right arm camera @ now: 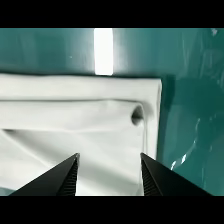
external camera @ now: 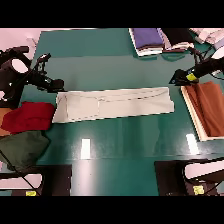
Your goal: Fold the shirts.
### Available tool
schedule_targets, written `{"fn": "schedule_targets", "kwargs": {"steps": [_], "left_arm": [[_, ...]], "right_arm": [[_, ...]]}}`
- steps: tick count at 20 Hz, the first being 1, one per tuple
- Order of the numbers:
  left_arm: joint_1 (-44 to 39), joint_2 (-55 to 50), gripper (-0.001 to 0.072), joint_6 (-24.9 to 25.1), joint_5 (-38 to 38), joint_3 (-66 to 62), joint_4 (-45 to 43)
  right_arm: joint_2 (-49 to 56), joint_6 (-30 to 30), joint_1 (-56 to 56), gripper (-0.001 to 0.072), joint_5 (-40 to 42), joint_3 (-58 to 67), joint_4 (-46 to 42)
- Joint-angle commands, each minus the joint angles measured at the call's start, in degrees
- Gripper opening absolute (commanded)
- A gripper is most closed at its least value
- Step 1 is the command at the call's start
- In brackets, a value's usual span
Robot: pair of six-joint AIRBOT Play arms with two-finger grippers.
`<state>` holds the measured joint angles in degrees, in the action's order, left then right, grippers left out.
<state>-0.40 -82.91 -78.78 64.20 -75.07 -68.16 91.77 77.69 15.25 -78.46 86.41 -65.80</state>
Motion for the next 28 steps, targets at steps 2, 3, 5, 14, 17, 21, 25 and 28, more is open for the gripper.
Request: {"fn": "schedule_targets", "kwargs": {"steps": [2,3,5,14,17,21,25,28], "left_arm": [[-0.44,-0.24,0.0029,-0.72,2.84,-0.94,3.39],[-1.31,-0.24,0.0029,-0.74,2.34,-0.94,3.85],[-4.42,-0.37,0.0029,-1.40,0.50,-0.94,4.13],[-19.93,-3.43,0.0028,-7.41,-11.21,-1.03,4.33],[-24.24,-7.58,0.0028,-8.24,-13.99,-3.54,4.83],[-29.00,-16.55,0.0028,-8.26,-14.05,-11.23,5.75],[-31.32,-23.69,0.0027,-9.49,-13.70,-15.96,8.31],[-31.56,-25.33,0.0028,-9.49,-15.02,-15.96,10.34]], "right_arm": [[0.66,-2.43,7.08,0.0637,-3.82,-6.23,1.92],[0.66,-2.86,8.59,0.0636,-3.50,-8.92,2.99],[1.77,-6.25,10.51,0.0636,-2.49,-13.77,9.64],[4.87,-13.31,2.97,0.0041,3.48,-16.35,19.26],[1.09,-13.16,1.44,0.0016,0.68,-9.68,19.32],[-6.40,-7.54,-3.02,0.0016,-1.03,-0.31,19.47],[-10.43,-3.63,-10.16,0.0016,-1.27,8.28,19.74],[-10.45,-1.64,-15.52,0.0016,-1.64,13.79,19.71]]}}
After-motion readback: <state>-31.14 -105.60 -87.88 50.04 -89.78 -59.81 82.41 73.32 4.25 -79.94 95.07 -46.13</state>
